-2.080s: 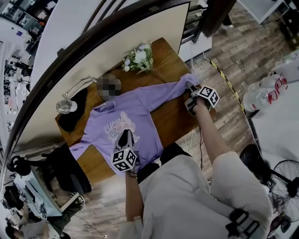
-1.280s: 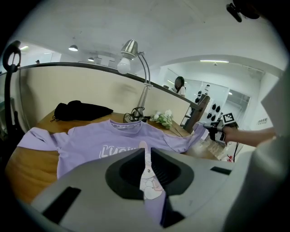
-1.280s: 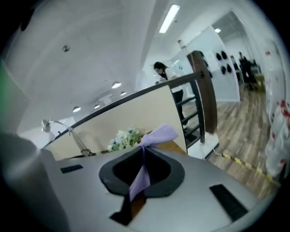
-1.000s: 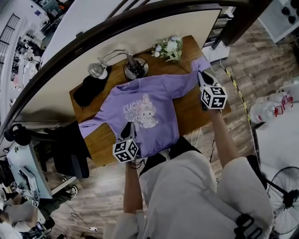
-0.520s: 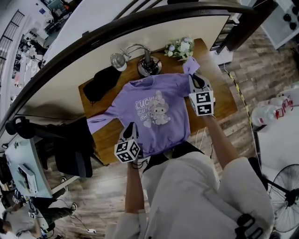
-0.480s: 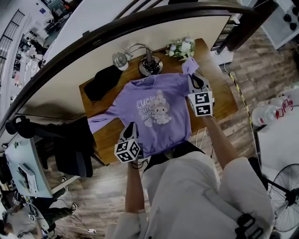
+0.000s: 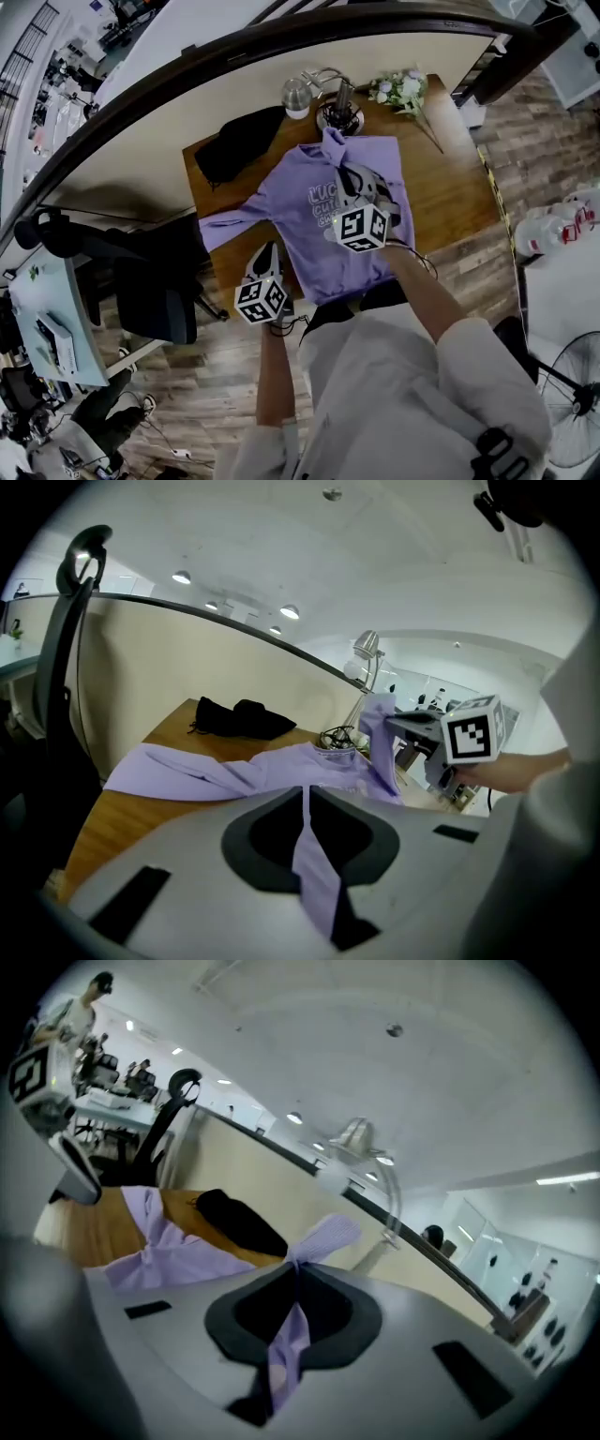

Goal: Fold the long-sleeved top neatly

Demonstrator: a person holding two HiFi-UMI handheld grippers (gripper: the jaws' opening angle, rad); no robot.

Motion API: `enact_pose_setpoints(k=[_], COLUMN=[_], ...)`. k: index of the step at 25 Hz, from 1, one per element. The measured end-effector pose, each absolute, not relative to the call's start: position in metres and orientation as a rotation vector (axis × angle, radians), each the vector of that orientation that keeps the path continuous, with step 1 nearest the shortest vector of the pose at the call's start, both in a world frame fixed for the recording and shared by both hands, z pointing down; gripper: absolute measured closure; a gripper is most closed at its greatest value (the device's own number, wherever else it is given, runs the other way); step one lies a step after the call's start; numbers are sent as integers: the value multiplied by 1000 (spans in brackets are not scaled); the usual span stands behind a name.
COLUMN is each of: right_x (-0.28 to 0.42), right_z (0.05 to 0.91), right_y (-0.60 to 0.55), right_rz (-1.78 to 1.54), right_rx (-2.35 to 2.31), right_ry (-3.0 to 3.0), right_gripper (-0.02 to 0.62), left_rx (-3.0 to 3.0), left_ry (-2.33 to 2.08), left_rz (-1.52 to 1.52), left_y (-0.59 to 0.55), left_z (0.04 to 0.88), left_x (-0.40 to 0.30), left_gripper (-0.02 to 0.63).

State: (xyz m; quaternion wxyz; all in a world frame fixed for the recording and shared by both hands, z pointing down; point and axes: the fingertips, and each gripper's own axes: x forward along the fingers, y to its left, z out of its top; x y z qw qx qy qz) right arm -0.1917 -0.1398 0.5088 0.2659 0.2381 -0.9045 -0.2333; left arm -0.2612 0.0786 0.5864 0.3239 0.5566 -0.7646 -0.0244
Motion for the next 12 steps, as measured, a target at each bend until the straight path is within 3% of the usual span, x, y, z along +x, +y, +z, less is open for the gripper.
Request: enact_pose_setpoints(k=[4,7,10,12], right_x=[-244,-256,-258,-258], right_z=[605,671,686,688], right_y=[-72,-28,-9,-4], right_rz=[-765,-663,-594,-554], right_rx=[354,131,72,44], right_ry=[-2245,-2136,-2127,-2129], right_gripper=[563,459,454,399], left_rx=[1395,1346,1286,1247], left_ry=[-2012,-2024,-2041,-2054], left_rz=[-61,-53,-57,-67], left_y=[116,146,173,188], left_z=[602,614,628,637], left_x=[-284,-305,-327,-342], left_gripper=[566,566,566,566])
